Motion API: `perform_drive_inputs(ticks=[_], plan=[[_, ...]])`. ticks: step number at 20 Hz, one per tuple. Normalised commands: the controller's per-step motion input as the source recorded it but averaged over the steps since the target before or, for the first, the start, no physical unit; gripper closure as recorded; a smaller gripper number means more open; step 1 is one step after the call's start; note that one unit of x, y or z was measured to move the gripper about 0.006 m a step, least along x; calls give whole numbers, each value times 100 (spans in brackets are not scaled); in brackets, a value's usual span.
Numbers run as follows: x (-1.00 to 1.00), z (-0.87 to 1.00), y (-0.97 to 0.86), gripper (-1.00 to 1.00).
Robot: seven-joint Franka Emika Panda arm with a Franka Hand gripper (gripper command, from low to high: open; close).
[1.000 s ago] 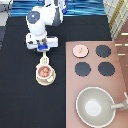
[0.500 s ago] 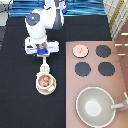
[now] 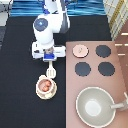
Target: Take the lid off the pot, put the pot on the plate, and use the tool to push the pot to the front of the table.
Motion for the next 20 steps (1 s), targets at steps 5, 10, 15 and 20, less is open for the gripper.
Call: perform_drive_inputs(ticks=[5,10,15,20], plan=[[94,33,-38,100],[86,42,-49,100],[87,39,-43,100],[80,16,-54,100]])
